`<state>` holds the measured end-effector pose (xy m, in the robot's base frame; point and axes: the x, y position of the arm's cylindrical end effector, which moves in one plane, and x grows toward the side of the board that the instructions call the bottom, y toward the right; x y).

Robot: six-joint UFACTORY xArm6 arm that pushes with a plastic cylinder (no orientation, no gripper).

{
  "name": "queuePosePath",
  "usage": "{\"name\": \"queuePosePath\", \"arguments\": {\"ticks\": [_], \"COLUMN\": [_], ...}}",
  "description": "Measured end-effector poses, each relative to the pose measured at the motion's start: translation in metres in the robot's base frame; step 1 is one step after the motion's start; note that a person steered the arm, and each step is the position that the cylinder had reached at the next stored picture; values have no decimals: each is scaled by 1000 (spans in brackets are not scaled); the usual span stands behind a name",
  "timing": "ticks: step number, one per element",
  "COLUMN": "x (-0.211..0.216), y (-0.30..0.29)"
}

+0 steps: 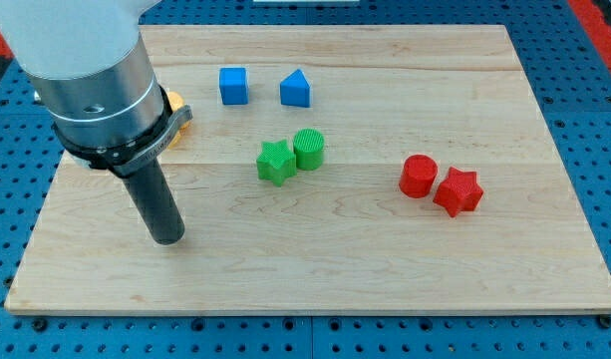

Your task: Slightly move the yellow heart to the left

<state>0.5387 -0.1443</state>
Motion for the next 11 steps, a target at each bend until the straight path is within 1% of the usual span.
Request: {"name": "queuePosePath", "arguments": {"ticks": [3,4,5,6,7,8,9,10,11], "x": [-7,-17,-73,-107,-132,-145,-167,-179,-189], "y": [-1,-3,9,19,8,13,12,-6,-6]}}
